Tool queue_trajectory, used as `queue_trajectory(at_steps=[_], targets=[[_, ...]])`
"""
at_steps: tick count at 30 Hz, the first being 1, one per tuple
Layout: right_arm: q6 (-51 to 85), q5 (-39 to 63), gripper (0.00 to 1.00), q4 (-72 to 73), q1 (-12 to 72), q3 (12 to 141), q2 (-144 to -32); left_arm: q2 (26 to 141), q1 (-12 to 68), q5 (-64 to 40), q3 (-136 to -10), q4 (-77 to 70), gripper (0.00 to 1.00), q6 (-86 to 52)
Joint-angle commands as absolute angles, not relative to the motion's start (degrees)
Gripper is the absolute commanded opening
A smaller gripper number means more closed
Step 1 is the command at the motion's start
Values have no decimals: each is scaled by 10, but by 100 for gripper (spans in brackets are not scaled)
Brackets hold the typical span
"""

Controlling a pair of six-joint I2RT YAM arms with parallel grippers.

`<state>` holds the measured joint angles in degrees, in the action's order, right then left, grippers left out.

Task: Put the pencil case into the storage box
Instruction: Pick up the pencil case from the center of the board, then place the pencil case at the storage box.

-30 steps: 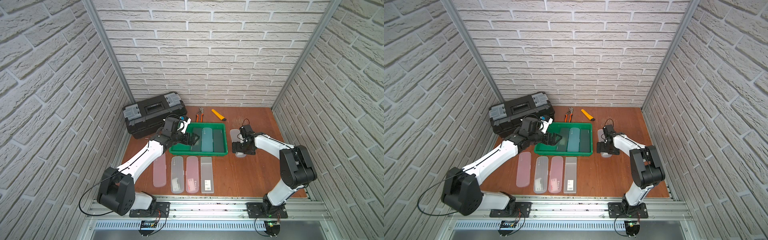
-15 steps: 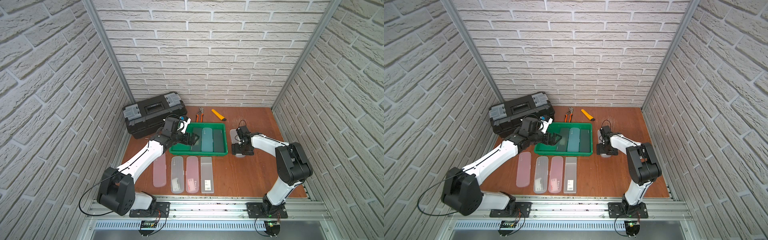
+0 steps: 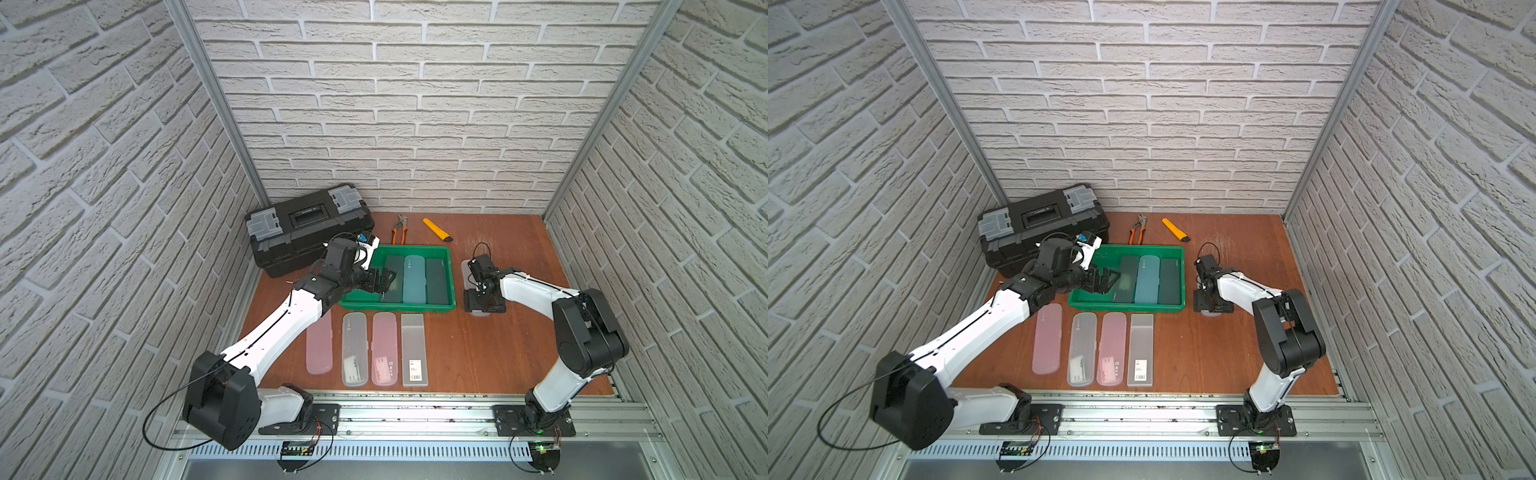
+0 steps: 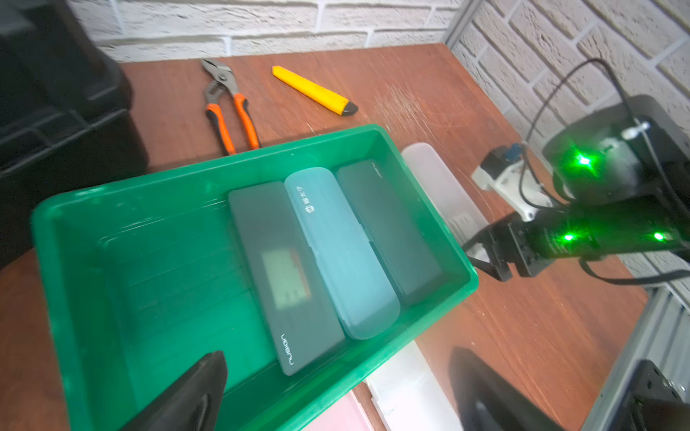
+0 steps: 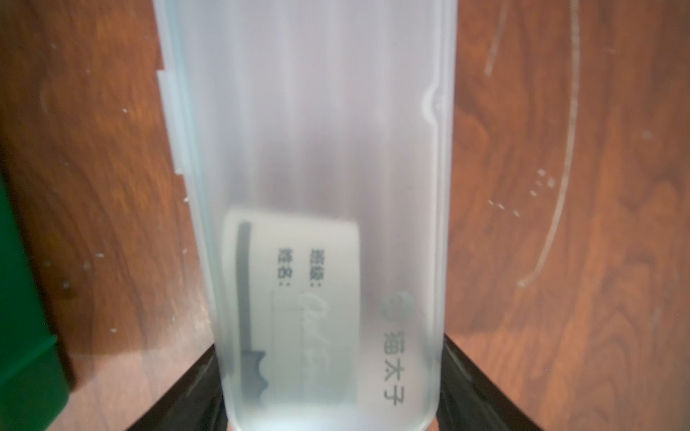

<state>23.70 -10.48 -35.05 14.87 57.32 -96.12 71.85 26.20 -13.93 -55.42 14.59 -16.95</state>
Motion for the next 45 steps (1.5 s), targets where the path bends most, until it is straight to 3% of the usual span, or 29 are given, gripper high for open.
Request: queue_trajectory(at_steps=[1, 10, 16, 24, 32, 45], targets=[[260, -136, 74, -367, 152, 573, -892, 685, 260, -96, -541, 133, 98, -189], [281, -157, 72, -445, 167, 640, -799, 622, 239, -78, -555, 200, 98, -185], [304, -166, 71, -468, 218, 705, -803, 608, 154, -129, -559, 254, 99, -184], [367, -139, 69, -410, 314, 781, -886, 602, 85, -213, -545, 232, 98, -181], [412, -140, 70, -355, 387, 869, -1025, 615, 78, -232, -531, 221, 99, -189], [514, -91, 72, -305, 432, 980, -1196, 641, 57, -287, -541, 229, 99, -197]])
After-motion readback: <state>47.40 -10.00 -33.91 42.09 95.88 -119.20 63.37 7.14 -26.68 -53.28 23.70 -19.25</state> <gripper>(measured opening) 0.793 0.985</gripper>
